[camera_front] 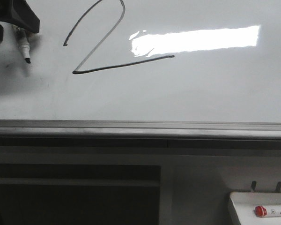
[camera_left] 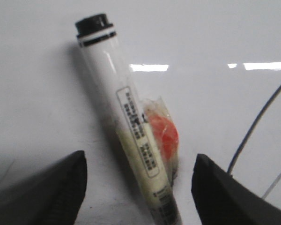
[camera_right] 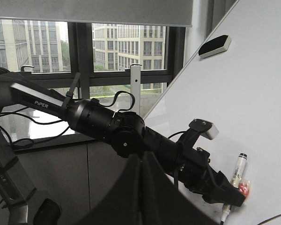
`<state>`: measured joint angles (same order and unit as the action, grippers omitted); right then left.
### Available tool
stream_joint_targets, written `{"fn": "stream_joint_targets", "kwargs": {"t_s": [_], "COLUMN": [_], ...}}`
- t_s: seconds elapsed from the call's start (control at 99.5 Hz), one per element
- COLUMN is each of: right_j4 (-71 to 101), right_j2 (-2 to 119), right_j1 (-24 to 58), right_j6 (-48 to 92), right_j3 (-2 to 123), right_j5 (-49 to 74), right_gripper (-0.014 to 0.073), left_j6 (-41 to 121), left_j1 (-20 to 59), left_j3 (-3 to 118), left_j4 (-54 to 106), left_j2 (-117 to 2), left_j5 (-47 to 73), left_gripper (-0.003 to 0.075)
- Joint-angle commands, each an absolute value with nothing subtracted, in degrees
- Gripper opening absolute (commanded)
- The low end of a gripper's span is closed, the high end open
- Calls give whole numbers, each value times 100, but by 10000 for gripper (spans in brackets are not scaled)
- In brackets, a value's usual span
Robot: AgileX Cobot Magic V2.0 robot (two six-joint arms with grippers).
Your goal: Write number 2 on whiteboard
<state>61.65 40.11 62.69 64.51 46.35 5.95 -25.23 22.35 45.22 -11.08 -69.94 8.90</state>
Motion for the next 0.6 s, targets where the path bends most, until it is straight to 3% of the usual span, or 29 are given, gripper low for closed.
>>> {"fn": "stream_joint_targets", "kwargs": {"t_s": [0.0,0.352,0.422,0.593], "right_j4": [6258,6190,5916,5773], "right_j2": [3983,3960,3884,3501], "right_j1": [6239,6239,6239,6180], "right_j6": [6489,6489,6489,6489], "right_j3": [4783,4783,4722,4037], "right_j5": [326,154,144,-399], "right_gripper": [-69,-69,-69,-69], "left_j6": [-2555,-2555,-2555,-2555], "left_j1": [2177,2177,2177,2177], "left_j3": [4637,4637,4637,4461], "left_j4": [-1150,-1500,-1746,-2451], "left_j2": [-6672,-4830,-4333,-2965], "left_j5": [685,1013,1496,2856], "left_gripper": [475,449,363,14]}}
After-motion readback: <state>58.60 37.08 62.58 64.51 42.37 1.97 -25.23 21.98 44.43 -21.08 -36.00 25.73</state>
